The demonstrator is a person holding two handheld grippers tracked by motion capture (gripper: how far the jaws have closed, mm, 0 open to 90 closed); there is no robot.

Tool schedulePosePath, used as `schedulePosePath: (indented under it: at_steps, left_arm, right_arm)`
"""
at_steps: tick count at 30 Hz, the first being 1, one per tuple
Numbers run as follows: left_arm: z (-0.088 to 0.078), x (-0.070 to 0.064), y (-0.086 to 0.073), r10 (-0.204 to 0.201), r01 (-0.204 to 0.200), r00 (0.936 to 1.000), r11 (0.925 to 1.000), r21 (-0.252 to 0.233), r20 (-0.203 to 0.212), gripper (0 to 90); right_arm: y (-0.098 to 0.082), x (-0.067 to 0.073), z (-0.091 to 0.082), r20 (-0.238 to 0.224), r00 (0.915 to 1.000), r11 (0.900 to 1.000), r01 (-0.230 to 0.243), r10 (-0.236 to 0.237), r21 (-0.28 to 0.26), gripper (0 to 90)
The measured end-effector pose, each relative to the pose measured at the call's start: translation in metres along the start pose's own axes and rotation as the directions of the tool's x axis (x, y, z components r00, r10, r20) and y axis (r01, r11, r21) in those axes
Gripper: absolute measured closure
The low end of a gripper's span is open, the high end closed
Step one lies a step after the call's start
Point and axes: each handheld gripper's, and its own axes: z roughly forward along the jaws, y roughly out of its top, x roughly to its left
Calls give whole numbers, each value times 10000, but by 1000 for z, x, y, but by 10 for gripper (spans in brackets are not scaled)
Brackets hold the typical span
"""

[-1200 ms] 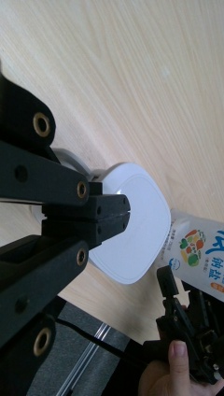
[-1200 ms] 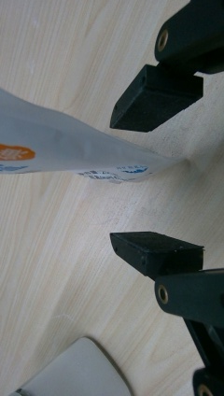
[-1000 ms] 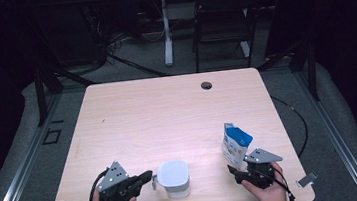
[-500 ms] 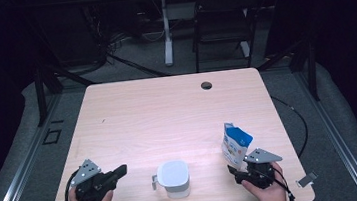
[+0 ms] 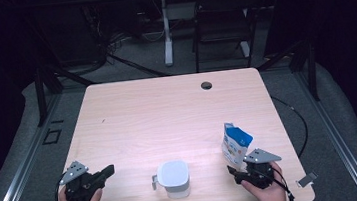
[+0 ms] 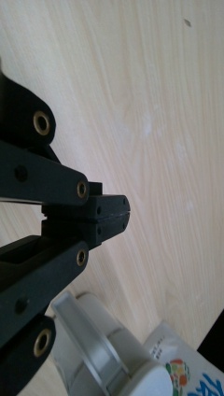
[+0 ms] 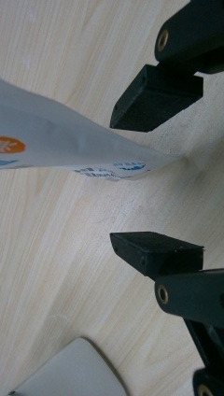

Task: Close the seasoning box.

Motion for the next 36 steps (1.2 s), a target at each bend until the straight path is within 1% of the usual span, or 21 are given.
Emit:
schedulePosePath:
  at_steps: [1,5,6,7,8,9,11,12,13,14,15,16,17,20,21,22,25,26,30,34,36]
  left_arm:
    - [2,5,-4,-133,133,9998,9999,30,-160,899]
    - [5,15,-11,-284,291,9990,9994,199,-359,871]
    - [5,15,-11,-284,291,9990,9994,199,-359,852]
    - [7,19,-15,-229,245,9982,9993,269,-556,829]
    - [7,19,-15,-229,245,9982,9993,269,-556,821]
    - [8,21,-17,-229,254,9974,9990,362,-678,821]
    - [11,24,-21,-282,320,9959,9986,427,-860,765]
    - [12,27,-23,-370,427,9949,9973,593,-941,719]
    - [14,28,-25,-407,465,9948,9970,610,-936,707]
    - [14,28,-25,-407,465,9948,9970,610,-936,683]
    - [15,30,-26,-445,506,9944,9967,628,-958,683]
    - [17,31,-27,-438,506,9939,9965,658,-1009,627]
    - [17,32,-28,-423,503,9938,9958,760,-1032,612]
    - [19,33,-30,-430,514,9931,9958,757,-1095,582]
    - [20,33,-30,-419,510,9928,9956,789,-1125,550]
    - [20,33,-31,-394,494,9923,9953,830,-1177,550]
    - [22,34,-33,-414,543,9895,9944,906,-1387,488]
    - [21,34,-33,-397,546,9891,9932,1027,-1421,482]
    - [21,35,-33,-353,501,9881,9940,967,-1496,465]
    - [22,37,-33,-429,581,9876,9936,973,-1511,459]
    - [20,39,-30,-506,658,9865,9933,945,-1558,448]
  right_arm:
    - [0,0,0,-6,10000,10000,14,-14,0,380]
    - [0,0,0,4,10000,10000,3,-3,9,380]
    - [0,0,0,4,10000,10000,3,-3,9,380]
    - [0,0,1,-12,10000,10000,-1,1,-5,380]
    - [0,0,1,-12,10000,10000,-1,1,-5,380]
    - [0,0,1,-9,10000,10000,-3,3,-3,380]
    - [0,0,1,0,10000,10000,-8,8,11,380]
    - [0,1,1,51,10000,10000,14,-14,30,380]
    - [0,1,2,51,10000,10000,13,-13,23,380]
    - [0,1,2,51,10000,10000,13,-13,23,380]
    - [0,1,2,57,10000,10000,64,-65,61,380]
    - [0,2,2,41,9999,9999,132,-132,106,380]
    - [0,2,2,52,9999,9998,149,-150,113,380]
    - [-1,2,3,70,9999,9998,144,-145,118,380]
    - [-1,1,4,74,9999,9998,137,-138,157,380]
    - [-1,1,4,74,9999,9998,137,-138,157,380]
    - [-1,1,4,81,9998,9996,204,-205,183,380]
    - [-1,1,4,84,9997,9996,209,-210,178,380]
    - [-2,1,4,88,9997,9994,243,-245,260,380]
    - [-2,0,4,113,9993,9986,364,-368,380,380]
    - [-3,0,4,84,9994,9991,328,-331,278,378]
